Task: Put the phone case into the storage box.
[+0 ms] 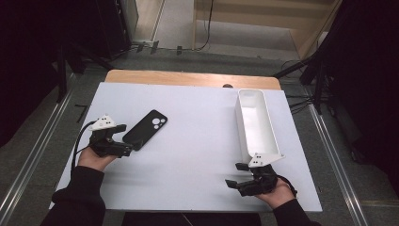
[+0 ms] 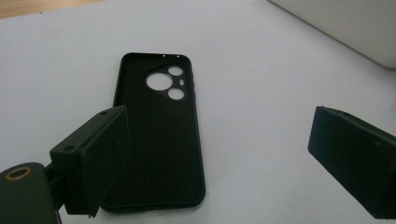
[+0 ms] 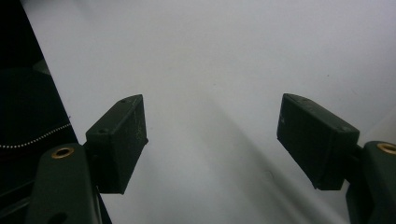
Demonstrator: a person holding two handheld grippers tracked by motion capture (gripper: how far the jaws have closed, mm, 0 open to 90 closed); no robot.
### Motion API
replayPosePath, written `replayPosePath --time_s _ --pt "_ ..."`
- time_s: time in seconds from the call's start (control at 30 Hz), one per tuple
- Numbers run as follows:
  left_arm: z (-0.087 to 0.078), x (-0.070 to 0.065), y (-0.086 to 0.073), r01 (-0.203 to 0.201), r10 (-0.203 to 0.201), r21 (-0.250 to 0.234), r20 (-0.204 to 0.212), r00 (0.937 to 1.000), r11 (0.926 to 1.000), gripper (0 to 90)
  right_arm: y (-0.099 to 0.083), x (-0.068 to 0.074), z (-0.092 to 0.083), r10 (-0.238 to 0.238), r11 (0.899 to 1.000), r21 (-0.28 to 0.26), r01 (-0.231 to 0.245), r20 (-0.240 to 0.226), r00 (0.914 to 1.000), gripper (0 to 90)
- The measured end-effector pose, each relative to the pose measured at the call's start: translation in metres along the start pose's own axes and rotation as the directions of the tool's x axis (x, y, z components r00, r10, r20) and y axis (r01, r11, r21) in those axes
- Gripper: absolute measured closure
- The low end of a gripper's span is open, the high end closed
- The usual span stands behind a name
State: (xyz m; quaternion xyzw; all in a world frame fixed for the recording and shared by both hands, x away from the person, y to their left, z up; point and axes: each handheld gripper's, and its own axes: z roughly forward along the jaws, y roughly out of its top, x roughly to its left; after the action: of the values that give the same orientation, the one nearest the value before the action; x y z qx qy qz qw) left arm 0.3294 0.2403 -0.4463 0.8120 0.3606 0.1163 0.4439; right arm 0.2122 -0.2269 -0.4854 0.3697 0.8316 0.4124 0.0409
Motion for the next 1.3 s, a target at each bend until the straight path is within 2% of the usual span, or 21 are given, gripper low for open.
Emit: replayPosePath --time_s 0.2,0.53,0.93,1.1,1.23,1.3 --pt "0.007 0.006 0.010 0.001 -0.001 -0.010 0.005 1.0000 0.9999 5.6 0.000 0.000 0.001 0.007 1.000 0.005 -0.007 -0.005 1.0000 22.5" --pt "0.018 0.012 0.025 -0.023 0.023 -0.016 -0.014 0.9996 0.9996 5.7 0.000 0.001 0.003 0.009 1.000 0.010 -0.009 -0.008 0.9999 22.5" --pt "0.042 0.024 0.044 -0.041 0.041 -0.005 -0.032 0.9987 0.9991 5.7 0.000 0.000 0.004 0.013 1.000 0.011 -0.013 -0.015 0.9998 22.5" --pt "0.051 0.028 0.054 -0.040 0.039 -0.025 -0.031 0.9988 0.9989 5.7 0.000 0.001 0.003 0.013 1.000 0.011 -0.013 -0.012 0.9998 22.5" --pt "0.052 0.030 0.056 -0.026 0.024 -0.046 -0.032 0.9992 0.9986 5.7 0.000 0.001 0.003 0.010 1.000 0.009 -0.010 -0.012 0.9999 22.5" --pt "0.053 0.030 0.056 -0.039 0.037 -0.033 -0.038 0.9986 0.9987 5.7 -0.001 0.001 0.003 0.011 1.000 0.007 -0.011 -0.011 0.9999 22.4"
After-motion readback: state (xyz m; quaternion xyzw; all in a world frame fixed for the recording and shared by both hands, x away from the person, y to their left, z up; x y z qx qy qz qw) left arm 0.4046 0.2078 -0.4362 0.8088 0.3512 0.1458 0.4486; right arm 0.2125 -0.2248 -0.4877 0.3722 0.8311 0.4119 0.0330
